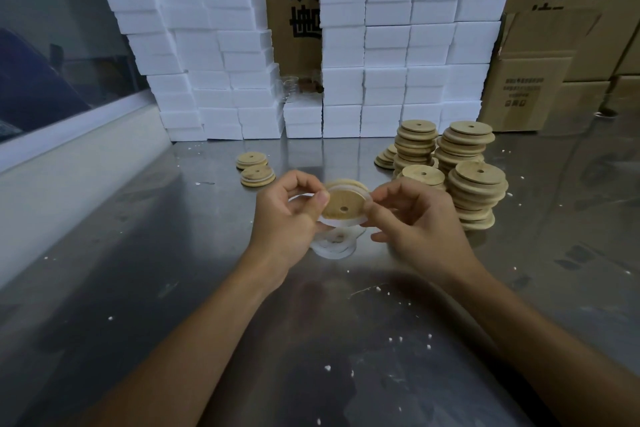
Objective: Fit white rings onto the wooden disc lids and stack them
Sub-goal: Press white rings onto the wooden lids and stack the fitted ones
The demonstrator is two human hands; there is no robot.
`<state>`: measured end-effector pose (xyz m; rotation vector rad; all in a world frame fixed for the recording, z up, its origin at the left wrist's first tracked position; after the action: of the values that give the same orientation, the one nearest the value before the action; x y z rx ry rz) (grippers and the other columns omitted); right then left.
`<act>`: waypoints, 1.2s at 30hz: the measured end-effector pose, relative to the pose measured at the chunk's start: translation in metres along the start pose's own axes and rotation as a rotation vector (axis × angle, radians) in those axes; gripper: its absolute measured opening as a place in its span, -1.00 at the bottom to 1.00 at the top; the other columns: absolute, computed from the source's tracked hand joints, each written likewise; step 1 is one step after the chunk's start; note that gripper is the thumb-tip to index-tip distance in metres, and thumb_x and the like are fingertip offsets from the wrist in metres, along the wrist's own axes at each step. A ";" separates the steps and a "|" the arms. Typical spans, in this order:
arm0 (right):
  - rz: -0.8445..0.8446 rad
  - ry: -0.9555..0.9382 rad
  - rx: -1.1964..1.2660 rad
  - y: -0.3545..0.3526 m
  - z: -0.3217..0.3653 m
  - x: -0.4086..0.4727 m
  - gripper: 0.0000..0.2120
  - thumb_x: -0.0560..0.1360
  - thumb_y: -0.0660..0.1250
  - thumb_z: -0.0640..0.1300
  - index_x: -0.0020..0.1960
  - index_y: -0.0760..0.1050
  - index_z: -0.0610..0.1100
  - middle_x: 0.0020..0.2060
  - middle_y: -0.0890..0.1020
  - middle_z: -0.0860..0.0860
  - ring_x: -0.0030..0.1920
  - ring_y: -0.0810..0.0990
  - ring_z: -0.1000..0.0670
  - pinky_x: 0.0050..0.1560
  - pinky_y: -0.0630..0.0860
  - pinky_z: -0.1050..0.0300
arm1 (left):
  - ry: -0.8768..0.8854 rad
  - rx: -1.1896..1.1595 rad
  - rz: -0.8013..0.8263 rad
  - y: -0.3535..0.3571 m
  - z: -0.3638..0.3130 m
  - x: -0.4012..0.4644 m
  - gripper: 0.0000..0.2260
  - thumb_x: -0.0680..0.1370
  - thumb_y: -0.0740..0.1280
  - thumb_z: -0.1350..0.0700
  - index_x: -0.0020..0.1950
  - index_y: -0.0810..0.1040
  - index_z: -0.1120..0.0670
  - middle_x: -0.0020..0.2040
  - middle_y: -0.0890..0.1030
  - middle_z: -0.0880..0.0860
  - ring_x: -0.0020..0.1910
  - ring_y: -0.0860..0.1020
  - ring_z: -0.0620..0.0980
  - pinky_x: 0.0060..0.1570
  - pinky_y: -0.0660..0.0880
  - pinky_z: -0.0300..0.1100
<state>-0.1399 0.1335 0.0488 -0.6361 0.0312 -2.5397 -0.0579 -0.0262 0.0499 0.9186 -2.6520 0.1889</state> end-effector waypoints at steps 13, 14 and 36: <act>-0.016 0.009 0.111 -0.006 -0.003 0.003 -0.97 0.49 0.43 -0.31 -0.12 0.62 -0.27 -0.24 0.72 -0.18 -0.22 0.72 -0.08 -0.20 0.67 0.13 | 0.080 0.027 0.025 0.001 -0.009 -0.002 -0.79 0.52 0.36 0.37 -0.18 0.54 0.07 -0.11 0.63 0.14 -0.05 0.64 0.14 -0.07 0.61 0.22; -0.015 0.003 0.110 -0.006 -0.004 0.004 -0.97 0.49 0.43 -0.30 -0.13 0.63 -0.26 -0.25 0.72 -0.16 -0.23 0.73 -0.08 -0.20 0.67 0.14 | 0.071 0.017 0.034 0.001 -0.008 -0.002 -0.80 0.52 0.36 0.36 -0.17 0.54 0.07 -0.10 0.63 0.15 -0.05 0.64 0.15 -0.08 0.62 0.20; 0.015 -0.011 0.010 -0.005 -0.005 0.006 -0.91 0.46 0.47 -0.34 -0.04 0.68 -0.30 -0.17 0.75 -0.12 -0.10 0.73 -0.12 0.03 0.66 -0.02 | 0.021 -0.067 0.042 0.001 -0.008 0.000 -0.80 0.48 0.42 0.34 -0.22 0.62 0.05 -0.16 0.69 0.10 -0.11 0.67 0.10 -0.07 0.64 0.09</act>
<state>-0.1488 0.1347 0.0477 -0.6436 0.0190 -2.5198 -0.0563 -0.0235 0.0573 0.8355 -2.6430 0.1176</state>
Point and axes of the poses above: each hand's wrist, its own x-axis towards the middle knuckle, its own y-axis out of the palm, z = x × y, the point moved 6 cm from there along x, towards the middle knuckle
